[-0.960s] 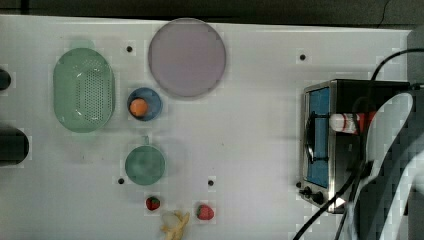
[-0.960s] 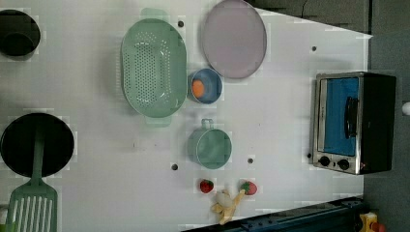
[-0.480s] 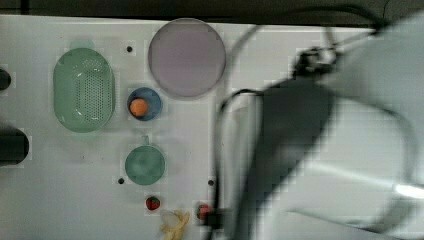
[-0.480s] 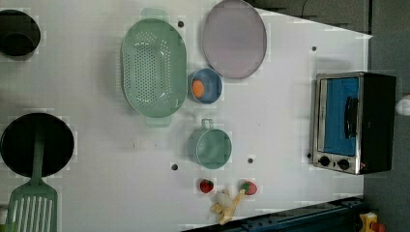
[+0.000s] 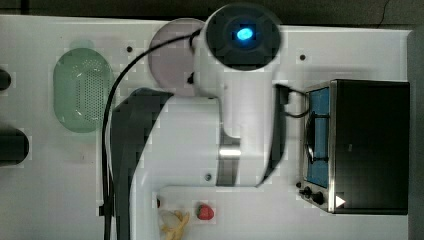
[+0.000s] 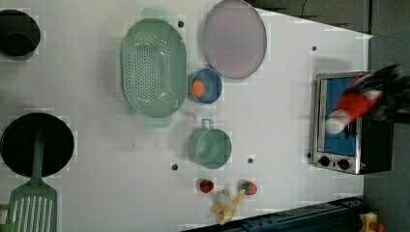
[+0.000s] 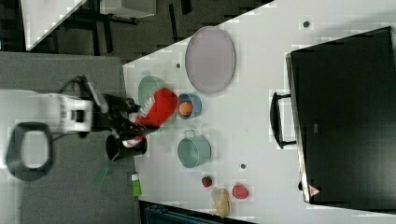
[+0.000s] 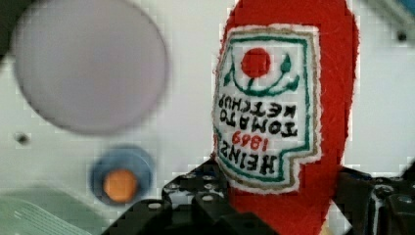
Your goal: Pick Ketchup from oven and place it on table.
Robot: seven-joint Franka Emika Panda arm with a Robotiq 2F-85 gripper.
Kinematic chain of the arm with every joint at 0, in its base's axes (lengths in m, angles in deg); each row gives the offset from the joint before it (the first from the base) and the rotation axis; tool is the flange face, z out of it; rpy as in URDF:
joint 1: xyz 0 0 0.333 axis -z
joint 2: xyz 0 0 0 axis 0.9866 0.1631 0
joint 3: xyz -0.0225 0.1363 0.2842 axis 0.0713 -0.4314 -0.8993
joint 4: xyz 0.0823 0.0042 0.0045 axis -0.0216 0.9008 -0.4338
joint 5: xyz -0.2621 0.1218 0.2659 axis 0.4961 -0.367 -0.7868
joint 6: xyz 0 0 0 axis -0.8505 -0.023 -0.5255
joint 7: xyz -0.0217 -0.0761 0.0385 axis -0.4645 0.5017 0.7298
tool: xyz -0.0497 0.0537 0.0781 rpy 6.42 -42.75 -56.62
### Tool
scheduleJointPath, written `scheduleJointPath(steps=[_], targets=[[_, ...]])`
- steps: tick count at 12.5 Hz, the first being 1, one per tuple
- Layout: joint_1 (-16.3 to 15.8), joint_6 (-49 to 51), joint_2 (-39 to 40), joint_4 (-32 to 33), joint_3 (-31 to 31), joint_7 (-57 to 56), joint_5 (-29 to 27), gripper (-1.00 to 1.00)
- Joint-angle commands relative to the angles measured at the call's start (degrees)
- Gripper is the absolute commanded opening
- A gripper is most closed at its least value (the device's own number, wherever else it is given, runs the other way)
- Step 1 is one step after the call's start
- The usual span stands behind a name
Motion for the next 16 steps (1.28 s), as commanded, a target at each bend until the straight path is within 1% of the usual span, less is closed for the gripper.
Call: scheduleJointPath(steps=[1, 3, 5, 7, 10, 11, 14, 16], targets=[[1.5, -6.2, 0.7, 7.4, 1.4, 2.3, 1.2, 0.27], [1.6, -15.1, 1.6, 14.2, 1.4, 2.3, 1.2, 0.27], [1.6, -23.9, 4.2, 19.7, 1.4, 2.3, 1.2, 0.27], [1.5, -31.1, 7.9, 22.6, 1.4, 2.3, 1.0, 0.27], [1.5, -36.1, 13.6, 23.2, 1.3, 2.3, 0.9, 0.27], [1.5, -37.6, 15.3, 23.2, 1.1, 2.3, 0.9, 0.33], [1.5, -41.7, 18.4, 23.2, 1.0, 2.3, 0.8, 0.96], [1.5, -41.6, 16.6, 22.2, 1.0, 2.5, 0.8, 1.0]])
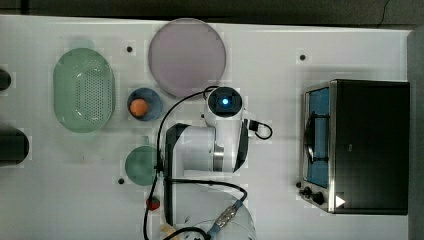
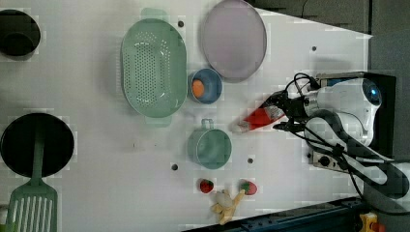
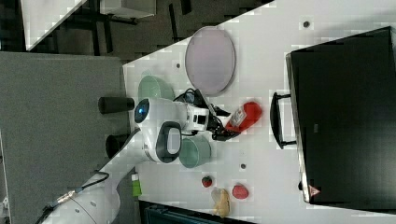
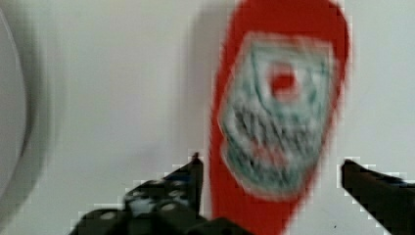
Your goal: Pick Ketchup from oven and place it on table.
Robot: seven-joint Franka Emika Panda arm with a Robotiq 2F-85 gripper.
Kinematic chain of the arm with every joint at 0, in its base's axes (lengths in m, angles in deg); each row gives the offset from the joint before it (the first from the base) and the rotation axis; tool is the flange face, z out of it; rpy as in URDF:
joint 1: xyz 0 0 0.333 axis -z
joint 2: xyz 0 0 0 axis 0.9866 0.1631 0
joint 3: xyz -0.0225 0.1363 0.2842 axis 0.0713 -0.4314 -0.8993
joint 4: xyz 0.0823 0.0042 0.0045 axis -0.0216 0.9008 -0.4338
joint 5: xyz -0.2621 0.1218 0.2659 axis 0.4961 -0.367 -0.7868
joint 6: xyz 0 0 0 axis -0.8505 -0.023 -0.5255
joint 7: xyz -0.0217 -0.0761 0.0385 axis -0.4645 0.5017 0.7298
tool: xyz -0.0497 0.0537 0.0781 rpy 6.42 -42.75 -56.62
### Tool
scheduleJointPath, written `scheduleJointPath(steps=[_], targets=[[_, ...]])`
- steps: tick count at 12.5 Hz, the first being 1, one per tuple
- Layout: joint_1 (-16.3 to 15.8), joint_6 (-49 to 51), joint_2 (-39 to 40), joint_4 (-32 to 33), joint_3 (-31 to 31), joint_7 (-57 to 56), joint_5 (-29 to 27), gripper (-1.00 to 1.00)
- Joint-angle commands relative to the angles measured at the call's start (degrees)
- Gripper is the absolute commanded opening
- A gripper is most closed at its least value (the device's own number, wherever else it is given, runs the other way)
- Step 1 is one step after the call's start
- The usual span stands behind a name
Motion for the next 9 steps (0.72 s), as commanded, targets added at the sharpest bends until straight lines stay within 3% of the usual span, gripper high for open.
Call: scheduleJointPath(steps=[1, 5, 9], targets=[[0.1, 1.8, -6.9, -1.9, 1.2, 2.3, 0.7, 1.0], [0.1, 14.8, -17.1, -8.8, 1.2, 2.7, 0.8, 1.0], [-0.1, 29.4, -22.6, -22.1, 0.5, 2.7, 1.0, 1.0]])
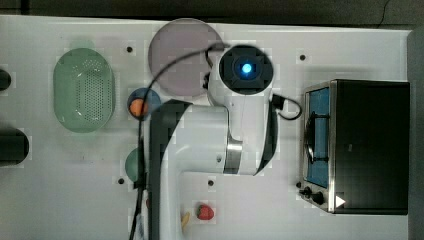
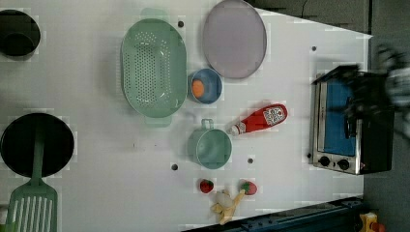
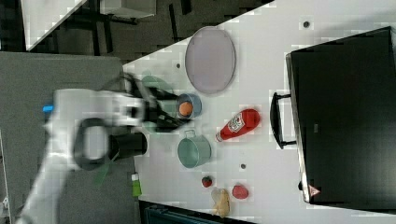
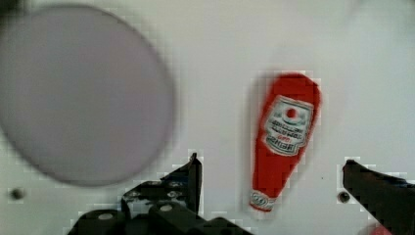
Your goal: Pick Ketchup from oven and place it on table.
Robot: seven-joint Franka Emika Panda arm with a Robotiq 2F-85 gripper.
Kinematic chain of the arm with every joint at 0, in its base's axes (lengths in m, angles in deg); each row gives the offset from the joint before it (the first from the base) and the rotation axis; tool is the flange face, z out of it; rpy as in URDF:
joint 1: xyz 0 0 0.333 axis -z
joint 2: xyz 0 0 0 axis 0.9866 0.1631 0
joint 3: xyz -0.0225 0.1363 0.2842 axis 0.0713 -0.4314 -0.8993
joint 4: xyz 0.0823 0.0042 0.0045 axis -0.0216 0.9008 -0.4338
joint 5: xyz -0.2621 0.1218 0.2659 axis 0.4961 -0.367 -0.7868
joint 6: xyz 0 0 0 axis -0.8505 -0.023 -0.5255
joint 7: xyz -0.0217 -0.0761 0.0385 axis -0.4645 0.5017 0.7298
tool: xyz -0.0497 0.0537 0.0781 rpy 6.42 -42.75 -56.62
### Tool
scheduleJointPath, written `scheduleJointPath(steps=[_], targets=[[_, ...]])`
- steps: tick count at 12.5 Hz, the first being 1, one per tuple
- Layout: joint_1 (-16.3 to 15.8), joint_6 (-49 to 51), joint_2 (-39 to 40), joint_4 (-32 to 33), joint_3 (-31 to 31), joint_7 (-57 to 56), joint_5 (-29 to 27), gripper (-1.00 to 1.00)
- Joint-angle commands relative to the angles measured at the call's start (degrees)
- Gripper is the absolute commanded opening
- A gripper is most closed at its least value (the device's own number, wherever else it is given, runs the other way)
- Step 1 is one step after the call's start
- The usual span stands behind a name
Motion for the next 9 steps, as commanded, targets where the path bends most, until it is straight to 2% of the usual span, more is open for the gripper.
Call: scheduleJointPath(steps=[1, 6, 9], targets=[[-0.1, 8.9, -4.2, -10.1, -0.5, 1.9, 0.4, 1.0], [-0.1, 21.7, -4.2, -20.8, -0.5, 1.9, 0.6, 1.0], [0.0, 27.6, -4.3, -22.6, -0.2, 1.9, 0.6, 1.0]])
